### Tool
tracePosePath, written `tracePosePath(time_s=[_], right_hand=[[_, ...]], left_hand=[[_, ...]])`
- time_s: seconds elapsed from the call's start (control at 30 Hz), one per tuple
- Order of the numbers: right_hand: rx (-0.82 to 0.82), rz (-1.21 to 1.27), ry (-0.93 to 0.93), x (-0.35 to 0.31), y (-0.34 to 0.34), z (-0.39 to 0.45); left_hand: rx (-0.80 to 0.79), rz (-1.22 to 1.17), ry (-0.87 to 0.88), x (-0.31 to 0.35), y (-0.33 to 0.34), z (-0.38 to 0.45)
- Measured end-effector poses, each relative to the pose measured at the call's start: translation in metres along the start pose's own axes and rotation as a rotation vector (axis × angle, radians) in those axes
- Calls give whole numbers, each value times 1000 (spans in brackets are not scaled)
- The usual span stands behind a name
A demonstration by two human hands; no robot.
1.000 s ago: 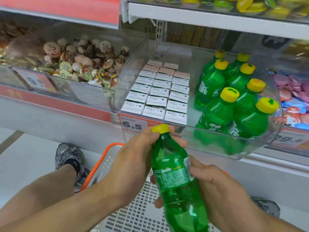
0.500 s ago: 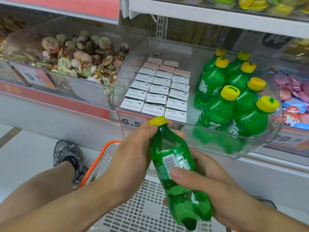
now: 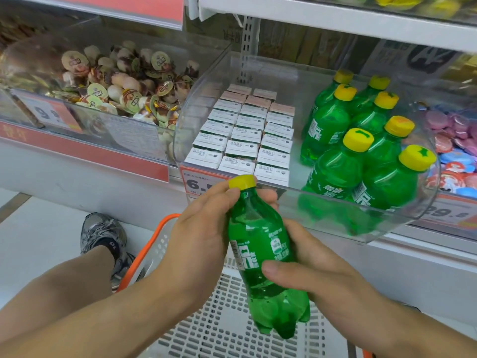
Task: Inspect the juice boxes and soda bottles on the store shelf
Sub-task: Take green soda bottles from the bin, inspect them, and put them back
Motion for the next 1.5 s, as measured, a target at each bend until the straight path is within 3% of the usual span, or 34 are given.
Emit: tracePosePath(time_s=[0.2,0.43,0.5,0.67,0.83,1.13,1.23,1.33,1.5], right_hand=[[205,-329,-75,-19,-18,-1],[259,-469,-86,-23,-20,-1],[242,-461,-68,-18,-21,2],[27,-424,-97,-20,-16,8],[111,-597,-217,-34,-33,12],[166,-712,-280,-31,-44,16],[172,-713,-285,-34,-44,14],[177,-728,-286,-38,-42,13],[79,-618,-132,-31,-33,9]], left_hand=[[44,17,7,5,-2,1],[14,64,45,10,2,1],[-55,96,69,12,7,0],[-188,300,196,20,16,-9],[-243,612,307,27,24,-13],[-292,717,296,19,29,-15],[-249,663,332,23,27,-14],[-142,435,316,25,11,-8],[53,159,259,31,-20,4]])
Point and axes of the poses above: each hand's wrist, its own z-axis towards the middle knuckle, its own y-axis out of the palm, x = y × z, the point moved 10 cm from there along z, towards the middle knuckle, and after that the axes turned 6 degrees about y, right-handed, at the moved point
